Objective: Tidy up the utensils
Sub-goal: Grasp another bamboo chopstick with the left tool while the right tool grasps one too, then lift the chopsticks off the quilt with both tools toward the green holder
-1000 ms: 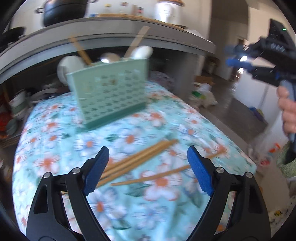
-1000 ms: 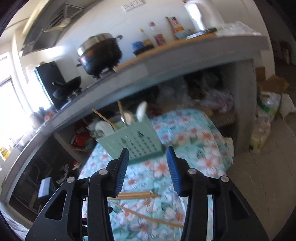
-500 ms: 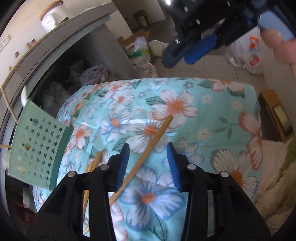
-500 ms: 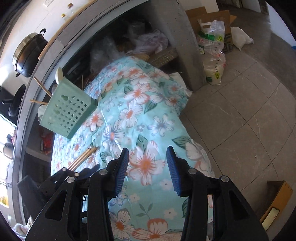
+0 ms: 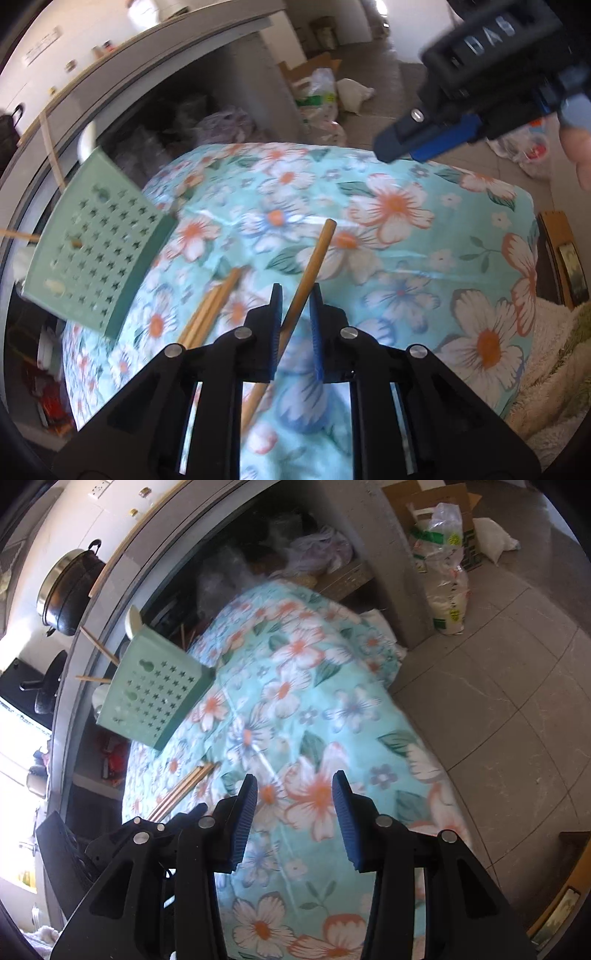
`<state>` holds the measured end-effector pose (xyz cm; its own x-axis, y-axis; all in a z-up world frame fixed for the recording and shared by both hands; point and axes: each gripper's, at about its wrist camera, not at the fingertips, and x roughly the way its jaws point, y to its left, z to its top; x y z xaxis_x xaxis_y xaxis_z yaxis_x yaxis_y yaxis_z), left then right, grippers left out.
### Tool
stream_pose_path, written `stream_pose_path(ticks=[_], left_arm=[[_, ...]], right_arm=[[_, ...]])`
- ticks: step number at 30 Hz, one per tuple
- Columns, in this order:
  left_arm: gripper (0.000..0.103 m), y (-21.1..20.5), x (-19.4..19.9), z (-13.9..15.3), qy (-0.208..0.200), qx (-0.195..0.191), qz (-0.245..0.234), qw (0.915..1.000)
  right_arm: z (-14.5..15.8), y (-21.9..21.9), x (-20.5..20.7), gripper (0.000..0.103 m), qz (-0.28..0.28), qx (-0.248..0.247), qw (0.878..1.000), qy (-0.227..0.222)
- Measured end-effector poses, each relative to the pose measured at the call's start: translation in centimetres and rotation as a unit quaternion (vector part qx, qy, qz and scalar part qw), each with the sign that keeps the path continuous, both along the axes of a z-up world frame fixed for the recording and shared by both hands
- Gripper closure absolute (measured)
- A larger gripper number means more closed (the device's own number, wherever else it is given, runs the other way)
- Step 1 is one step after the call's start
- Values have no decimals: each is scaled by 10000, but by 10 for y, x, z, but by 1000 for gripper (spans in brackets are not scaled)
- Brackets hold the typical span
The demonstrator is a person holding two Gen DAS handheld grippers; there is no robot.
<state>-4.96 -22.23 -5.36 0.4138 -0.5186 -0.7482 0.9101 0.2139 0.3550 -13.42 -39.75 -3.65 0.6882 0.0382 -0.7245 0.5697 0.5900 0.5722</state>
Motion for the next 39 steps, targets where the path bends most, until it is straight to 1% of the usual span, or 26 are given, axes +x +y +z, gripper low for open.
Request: stream_pose_path(ticks=[4, 5, 6, 7, 10, 12, 15, 18, 20, 23, 25, 31, 34, 36, 39], left_arm=[[93, 17, 19, 10, 79, -167, 536, 9984], [94, 23, 26, 14, 166, -235, 715, 9970], [98, 26, 33, 17, 265, -285, 856, 9956], [98, 31, 40, 20, 396, -346, 1009, 9935], [98, 46, 63, 26, 810, -558, 1530, 9833], [98, 56, 76, 29, 910, -701, 1847, 9761], [98, 72, 89, 33, 1024, -856, 2164, 9671], [98, 83, 100, 34, 1256, -979, 2424, 9570], [98, 90, 106, 33, 1430, -1057, 2563, 9501], [98, 100, 111, 34, 1717, -1237, 2712, 9390], [98, 106, 111, 35, 1829, -1345, 2759, 9340], [98, 121, 113, 36, 2200, -1634, 2849, 9186], [98, 127, 117, 35, 2331, -1722, 2894, 9123], [98, 130, 118, 35, 2356, -1759, 2928, 9099], [98, 132, 120, 33, 2380, -1783, 2952, 9080]], right_arm=[[-1, 10, 14, 61, 255, 114, 9996, -91], [-1, 12, 18, 61, 313, 163, 9993, -121], [-1, 15, 20, 61, 365, 204, 9990, -152], [-1, 17, 22, 61, 414, 244, 9987, -182], [-3, 26, 33, 61, 598, 399, 9971, -241], [-5, 31, 38, 61, 707, 544, 9956, -280], [-8, 39, 46, 61, 857, 782, 9927, -342], [-13, 46, 55, 61, 988, 1063, 9885, -423], [-15, 49, 63, 61, 1082, 1275, 9846, -503], [-18, 52, 78, 64, 1193, 1542, 9786, -649], [-23, 51, 90, 67, 1195, 1744, 9750, -685], [-49, 36, 113, 74, 741, 2337, 9682, -507], [-62, 29, 118, 81, 450, 2577, 9642, -440], [-68, 26, 119, 89, 293, 2712, 9611, -425], [-73, 23, 118, 92, 174, 2849, 9572, -478]])
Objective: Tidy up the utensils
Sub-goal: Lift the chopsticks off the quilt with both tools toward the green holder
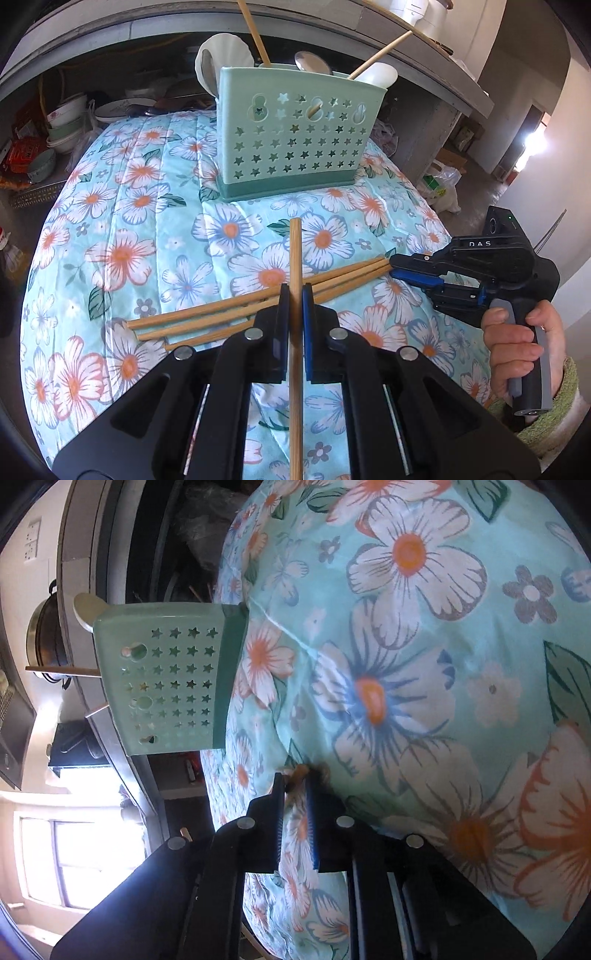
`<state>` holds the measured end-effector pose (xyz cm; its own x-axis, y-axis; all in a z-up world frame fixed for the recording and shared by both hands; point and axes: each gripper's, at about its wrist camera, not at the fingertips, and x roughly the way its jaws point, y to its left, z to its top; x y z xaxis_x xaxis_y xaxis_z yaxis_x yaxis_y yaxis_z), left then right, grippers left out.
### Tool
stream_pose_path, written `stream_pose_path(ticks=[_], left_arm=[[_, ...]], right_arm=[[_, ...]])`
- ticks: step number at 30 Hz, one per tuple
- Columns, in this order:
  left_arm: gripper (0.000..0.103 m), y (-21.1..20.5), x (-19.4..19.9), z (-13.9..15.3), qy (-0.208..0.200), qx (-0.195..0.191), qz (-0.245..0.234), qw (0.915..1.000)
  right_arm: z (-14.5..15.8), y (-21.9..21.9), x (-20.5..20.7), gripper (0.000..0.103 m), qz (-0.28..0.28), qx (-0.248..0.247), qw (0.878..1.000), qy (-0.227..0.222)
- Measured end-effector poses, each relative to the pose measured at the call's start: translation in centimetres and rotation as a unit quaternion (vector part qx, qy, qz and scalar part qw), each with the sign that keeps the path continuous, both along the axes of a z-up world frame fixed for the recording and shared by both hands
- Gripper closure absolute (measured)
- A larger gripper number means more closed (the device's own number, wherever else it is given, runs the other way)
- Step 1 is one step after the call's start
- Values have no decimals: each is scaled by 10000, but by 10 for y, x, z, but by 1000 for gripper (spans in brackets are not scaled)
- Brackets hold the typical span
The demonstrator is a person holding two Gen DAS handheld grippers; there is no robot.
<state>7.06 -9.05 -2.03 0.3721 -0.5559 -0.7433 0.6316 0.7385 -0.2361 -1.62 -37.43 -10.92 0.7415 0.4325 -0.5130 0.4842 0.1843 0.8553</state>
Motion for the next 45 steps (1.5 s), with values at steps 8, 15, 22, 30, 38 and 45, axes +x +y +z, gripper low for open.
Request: stream_pose_path(ticks=[8, 15, 22, 30, 38, 45], left_arm=[[98, -1, 4, -3, 72, -23, -15, 10000], [98, -2, 7, -1, 71, -72, -1, 9999], [98, -5, 6, 1, 79, -93, -32, 9999], [98, -4, 8, 4, 5, -78, 3, 10000], [98, -3, 15, 12, -91, -69, 112, 9999], [98, -6, 12, 21, -163, -106, 96, 9998]], right_arm=[[24, -33, -12, 91, -605, -460, 9971, -93], [14, -40, -19, 76, -573, -237, 9981, 38], [-1, -34, -3, 80, -646, -217, 9975, 190], [31, -20, -8, 93, -594, -952, 9937, 9], [117, -1, -35, 96, -454, -2366, 9673, -790], [159, 14, -49, 97, -375, -3211, 9396, -1121]])
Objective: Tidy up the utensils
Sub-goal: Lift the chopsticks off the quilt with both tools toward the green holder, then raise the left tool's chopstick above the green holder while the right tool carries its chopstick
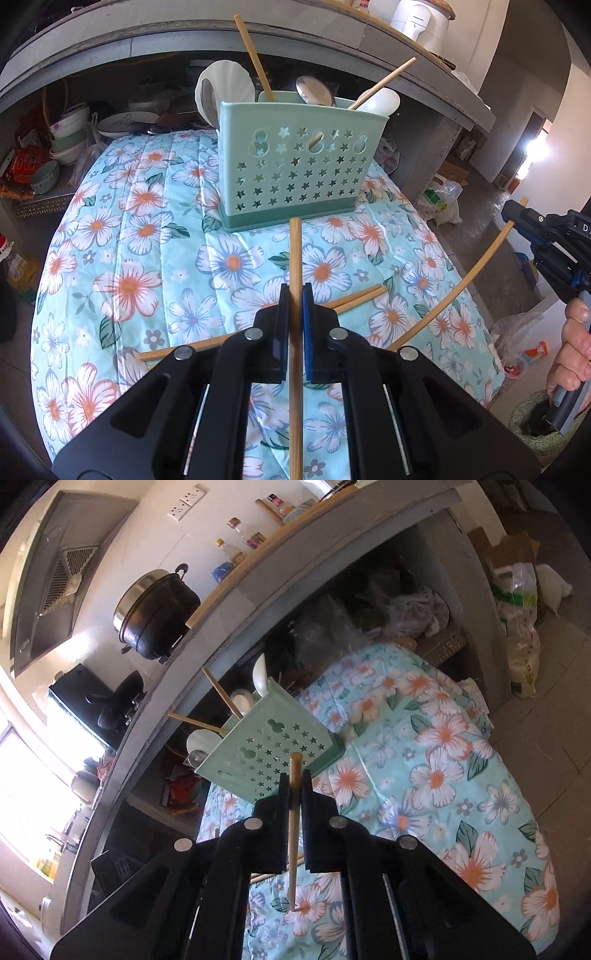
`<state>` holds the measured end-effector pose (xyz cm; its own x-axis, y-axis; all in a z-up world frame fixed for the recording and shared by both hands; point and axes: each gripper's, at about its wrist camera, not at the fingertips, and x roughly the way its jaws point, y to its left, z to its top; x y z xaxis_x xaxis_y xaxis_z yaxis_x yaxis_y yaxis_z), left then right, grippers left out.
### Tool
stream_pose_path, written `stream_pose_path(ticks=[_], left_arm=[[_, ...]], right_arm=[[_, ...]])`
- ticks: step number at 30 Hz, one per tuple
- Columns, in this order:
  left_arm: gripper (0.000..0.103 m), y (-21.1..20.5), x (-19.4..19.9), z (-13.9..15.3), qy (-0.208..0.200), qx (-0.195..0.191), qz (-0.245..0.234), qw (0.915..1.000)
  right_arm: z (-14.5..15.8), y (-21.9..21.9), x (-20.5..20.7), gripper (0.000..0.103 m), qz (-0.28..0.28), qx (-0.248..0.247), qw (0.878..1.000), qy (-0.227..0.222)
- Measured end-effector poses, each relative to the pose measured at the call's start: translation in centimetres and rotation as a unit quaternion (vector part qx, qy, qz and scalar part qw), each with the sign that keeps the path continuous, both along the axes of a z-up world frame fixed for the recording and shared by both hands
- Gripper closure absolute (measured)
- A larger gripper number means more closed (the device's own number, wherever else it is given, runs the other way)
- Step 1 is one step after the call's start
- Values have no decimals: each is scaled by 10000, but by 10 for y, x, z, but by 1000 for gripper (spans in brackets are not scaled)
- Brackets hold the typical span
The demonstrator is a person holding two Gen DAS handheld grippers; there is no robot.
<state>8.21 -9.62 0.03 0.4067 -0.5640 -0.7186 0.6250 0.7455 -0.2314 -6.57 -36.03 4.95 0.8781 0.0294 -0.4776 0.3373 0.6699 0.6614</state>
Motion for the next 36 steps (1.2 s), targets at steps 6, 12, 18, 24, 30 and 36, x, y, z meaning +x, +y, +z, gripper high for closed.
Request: stream_pose_path(ticks=[6, 12, 18, 24, 30, 36], left_arm=[[98, 1, 1, 3, 82, -83, 23, 9999], [98, 3, 3, 5, 194, -165, 61, 9997], [98, 5, 5, 6, 350, -315, 119, 9988], [98, 7, 4, 11, 299, -402, 139, 9986], [98, 7, 3, 43, -42, -604, 20, 9982], [98, 4, 22, 121, -1041, -1218, 44, 9871]], right_arm=[[7, 4, -7, 97, 9, -162, 9999, -30], [8, 6, -10, 97, 3, -193, 9998, -60], [8, 6, -12, 97, -8, -212, 9998, -69], [8, 6, -12, 97, -11, -213, 9997, -78], [11, 2, -17, 97, 7, -187, 9997, -154], [14, -10, -23, 97, -24, -18, 9995, -305]])
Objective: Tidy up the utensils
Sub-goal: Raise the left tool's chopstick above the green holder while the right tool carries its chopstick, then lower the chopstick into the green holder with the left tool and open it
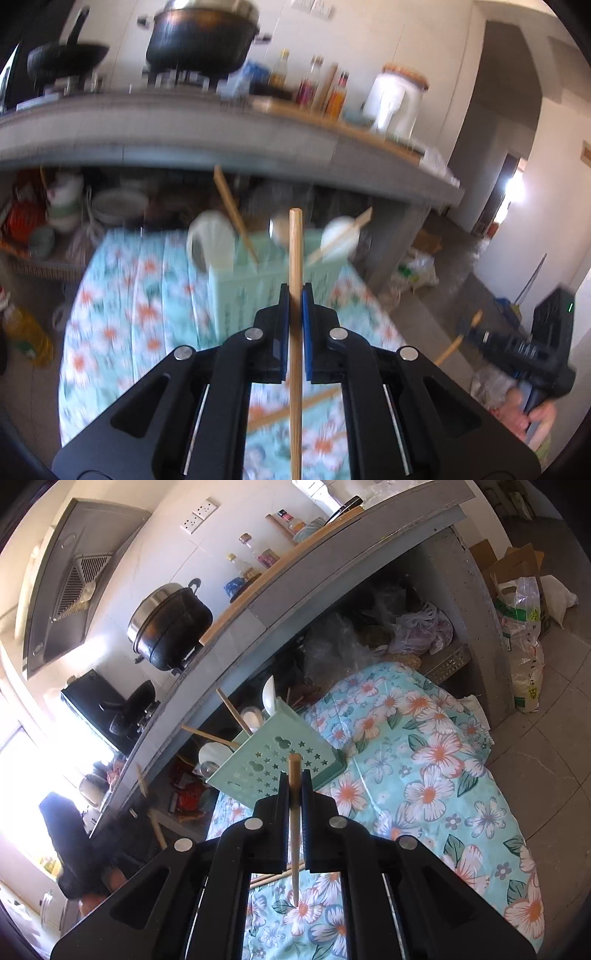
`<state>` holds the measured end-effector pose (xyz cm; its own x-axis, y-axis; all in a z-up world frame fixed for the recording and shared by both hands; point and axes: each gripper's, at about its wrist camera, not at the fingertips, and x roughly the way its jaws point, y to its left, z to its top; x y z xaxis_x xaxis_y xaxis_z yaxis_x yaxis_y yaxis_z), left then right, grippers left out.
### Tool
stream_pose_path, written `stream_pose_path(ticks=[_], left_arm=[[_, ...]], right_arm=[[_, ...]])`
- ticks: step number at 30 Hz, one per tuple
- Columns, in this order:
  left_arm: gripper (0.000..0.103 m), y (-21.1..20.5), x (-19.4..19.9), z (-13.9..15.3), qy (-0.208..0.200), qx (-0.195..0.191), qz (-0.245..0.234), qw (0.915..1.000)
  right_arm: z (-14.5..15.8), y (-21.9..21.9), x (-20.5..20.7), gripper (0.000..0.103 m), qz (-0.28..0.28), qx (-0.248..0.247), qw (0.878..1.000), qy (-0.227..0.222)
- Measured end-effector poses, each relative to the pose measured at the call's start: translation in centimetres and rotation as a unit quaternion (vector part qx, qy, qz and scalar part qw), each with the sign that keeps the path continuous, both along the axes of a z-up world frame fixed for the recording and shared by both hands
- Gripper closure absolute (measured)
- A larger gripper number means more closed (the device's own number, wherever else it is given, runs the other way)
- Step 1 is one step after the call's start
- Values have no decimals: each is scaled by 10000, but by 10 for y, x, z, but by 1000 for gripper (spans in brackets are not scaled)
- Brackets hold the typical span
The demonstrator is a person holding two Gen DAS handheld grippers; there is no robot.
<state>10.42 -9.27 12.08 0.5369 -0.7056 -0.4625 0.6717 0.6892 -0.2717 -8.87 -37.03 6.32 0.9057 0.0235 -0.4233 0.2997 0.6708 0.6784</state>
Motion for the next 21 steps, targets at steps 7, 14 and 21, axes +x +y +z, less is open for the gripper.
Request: stream_pose_path(ticks=[7, 14, 21], left_arm=[[98, -20, 48, 66, -965, -1019, 514, 9888], [98, -62, 107, 75, -1371, -1329, 1188, 9744], [98, -90, 145, 31, -1137, -950, 1393, 9791]], right_arm=[[4, -1, 1, 97, -56, -53, 10000, 31], [4, -4, 7, 97, -55, -73, 9999, 103], [1, -9, 15, 97, -69, -56, 9998, 181]])
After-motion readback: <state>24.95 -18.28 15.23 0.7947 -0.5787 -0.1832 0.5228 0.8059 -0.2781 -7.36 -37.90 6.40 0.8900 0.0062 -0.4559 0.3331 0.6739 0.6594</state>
